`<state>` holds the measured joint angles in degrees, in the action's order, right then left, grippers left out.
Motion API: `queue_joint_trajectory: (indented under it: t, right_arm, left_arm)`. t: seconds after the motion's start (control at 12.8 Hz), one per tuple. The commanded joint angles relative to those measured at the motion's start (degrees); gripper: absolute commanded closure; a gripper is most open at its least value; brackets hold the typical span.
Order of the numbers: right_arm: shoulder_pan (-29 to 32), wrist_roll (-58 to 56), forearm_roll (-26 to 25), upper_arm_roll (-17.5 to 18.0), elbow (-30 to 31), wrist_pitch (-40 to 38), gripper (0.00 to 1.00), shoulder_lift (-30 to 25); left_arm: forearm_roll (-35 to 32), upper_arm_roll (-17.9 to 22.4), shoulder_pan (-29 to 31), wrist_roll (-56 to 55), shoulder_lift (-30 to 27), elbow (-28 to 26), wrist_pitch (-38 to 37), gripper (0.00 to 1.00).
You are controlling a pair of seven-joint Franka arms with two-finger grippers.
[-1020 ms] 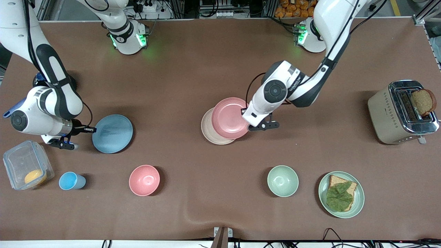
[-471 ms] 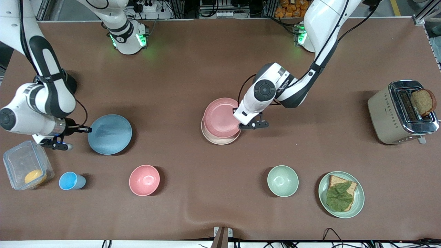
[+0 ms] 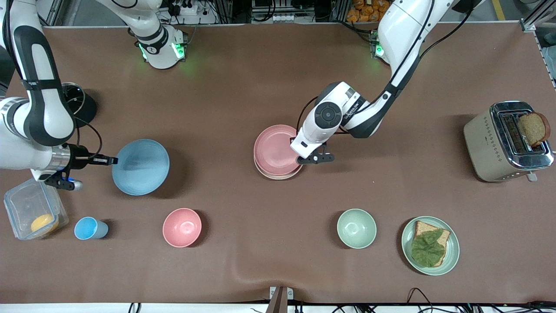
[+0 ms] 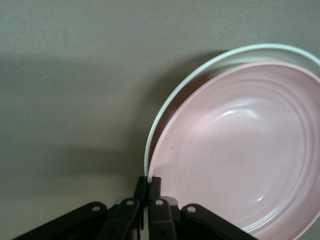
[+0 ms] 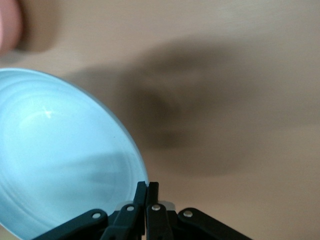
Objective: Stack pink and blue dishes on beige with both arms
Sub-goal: 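Release the pink plate while the right gripper lifts the blue plate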
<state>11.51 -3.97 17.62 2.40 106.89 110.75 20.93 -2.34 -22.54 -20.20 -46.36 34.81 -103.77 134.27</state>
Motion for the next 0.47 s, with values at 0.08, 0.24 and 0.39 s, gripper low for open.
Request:
queue_joint_trajectory:
  t: [0.08, 0.24, 0.39]
  right_arm:
    - [-6.0, 10.9, 5.0, 0.1, -0.6, 2.3, 1.0, 0.2]
    - [-9.6, 16.9, 7.5, 0.1, -1.0, 4.5, 1.0, 0.4]
    - [-11.8, 21.5, 8.0, 0.1, -2.5, 4.8, 1.0, 0.5]
  left_arm:
    - [-1.5, 0.7, -0.7, -1.7, 1.4, 1.8, 1.0, 0.87]
    - [-1.7, 0.7, 0.0, -1.7, 1.0, 3.0, 1.0, 0.01]
    - [-1.9, 0.7, 0.7, -2.6, -0.6, 4.4, 0.1, 0.0]
